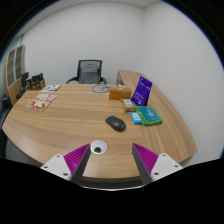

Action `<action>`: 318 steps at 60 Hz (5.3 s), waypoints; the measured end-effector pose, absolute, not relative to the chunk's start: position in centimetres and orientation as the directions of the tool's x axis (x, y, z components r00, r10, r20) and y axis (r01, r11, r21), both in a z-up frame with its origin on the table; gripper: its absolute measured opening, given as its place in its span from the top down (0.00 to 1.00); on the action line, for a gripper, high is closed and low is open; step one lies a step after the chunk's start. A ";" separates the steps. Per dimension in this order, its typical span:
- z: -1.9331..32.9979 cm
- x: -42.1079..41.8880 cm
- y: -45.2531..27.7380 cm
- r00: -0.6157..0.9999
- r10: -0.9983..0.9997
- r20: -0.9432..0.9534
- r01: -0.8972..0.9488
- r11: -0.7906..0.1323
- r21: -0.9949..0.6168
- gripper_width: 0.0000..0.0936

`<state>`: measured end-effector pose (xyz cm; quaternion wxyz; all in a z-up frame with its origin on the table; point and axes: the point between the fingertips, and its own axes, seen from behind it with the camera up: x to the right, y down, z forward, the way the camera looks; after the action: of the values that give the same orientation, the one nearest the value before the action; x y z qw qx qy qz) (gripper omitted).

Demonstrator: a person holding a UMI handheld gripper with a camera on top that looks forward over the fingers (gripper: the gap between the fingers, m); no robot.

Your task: Arrange mouse

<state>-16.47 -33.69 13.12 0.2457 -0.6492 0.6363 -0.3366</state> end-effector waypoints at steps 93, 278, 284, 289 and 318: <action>-1.9 7.4 -39.9 -0.048 -0.999 0.023 -0.722 0.019 -0.692 0.08; 15.4 10.8 11.3 0.150 -0.989 0.006 -0.638 -0.102 -0.764 0.08; 19.5 6.2 6.3 0.135 -0.991 0.017 -0.624 -0.099 -0.775 0.08; 21.9 2.5 1.5 0.096 -0.995 0.030 -0.616 -0.083 -0.784 0.07; 21.3 -13.6 -19.2 -0.099 -0.993 0.057 -0.656 0.022 -0.755 0.06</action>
<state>-13.57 -19.25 21.28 0.2593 -0.6190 0.6661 -0.3254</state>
